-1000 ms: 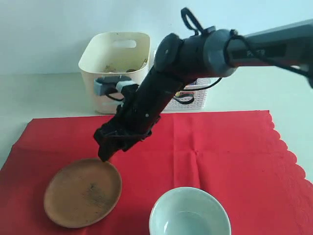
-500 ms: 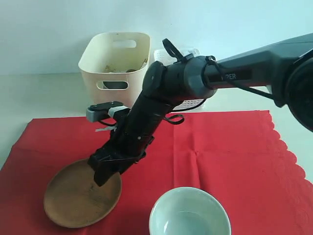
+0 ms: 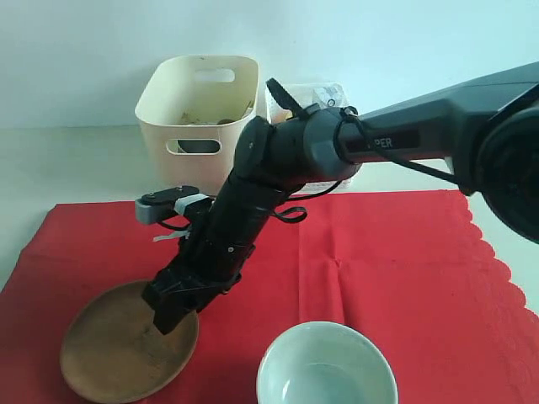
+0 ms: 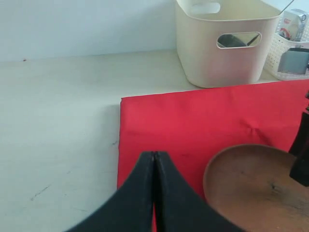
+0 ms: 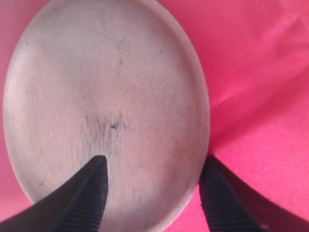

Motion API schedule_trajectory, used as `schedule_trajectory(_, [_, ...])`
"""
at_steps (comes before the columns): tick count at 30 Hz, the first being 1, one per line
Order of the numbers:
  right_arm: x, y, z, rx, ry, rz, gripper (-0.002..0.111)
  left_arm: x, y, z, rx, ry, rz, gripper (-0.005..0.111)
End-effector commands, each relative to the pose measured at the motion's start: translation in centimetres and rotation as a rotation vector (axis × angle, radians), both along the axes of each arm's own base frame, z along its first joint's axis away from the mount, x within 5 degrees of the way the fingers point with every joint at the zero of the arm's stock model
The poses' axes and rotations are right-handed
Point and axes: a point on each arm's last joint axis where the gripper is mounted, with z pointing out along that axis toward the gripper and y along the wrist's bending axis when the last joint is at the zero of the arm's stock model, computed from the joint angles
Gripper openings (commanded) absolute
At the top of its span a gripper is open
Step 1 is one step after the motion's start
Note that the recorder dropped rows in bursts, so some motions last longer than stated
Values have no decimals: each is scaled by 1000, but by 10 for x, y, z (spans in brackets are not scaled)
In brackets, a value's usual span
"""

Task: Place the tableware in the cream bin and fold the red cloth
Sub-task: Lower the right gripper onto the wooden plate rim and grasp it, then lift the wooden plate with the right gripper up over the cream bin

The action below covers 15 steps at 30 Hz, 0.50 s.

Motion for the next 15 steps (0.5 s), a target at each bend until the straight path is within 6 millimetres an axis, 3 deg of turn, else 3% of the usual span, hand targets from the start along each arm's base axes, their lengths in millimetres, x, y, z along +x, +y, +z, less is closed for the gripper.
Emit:
schedule_trajectory(1, [-2,-1,-15,-27,13,19,42,0,0,0,-4,-7,4,0])
schedule_trajectory(7, [-1,-3,-23,-60,-4,39,0,0,0,0,-4,-7,4,0])
schedule_trajectory(11, [0,-5,-21,-74,-30,57,0,0,0,0,-4,-7,4,0])
schedule_trajectory(15, [1,-4,-5,-52,-60,57,0,0,0,0,-4,-7,4,0])
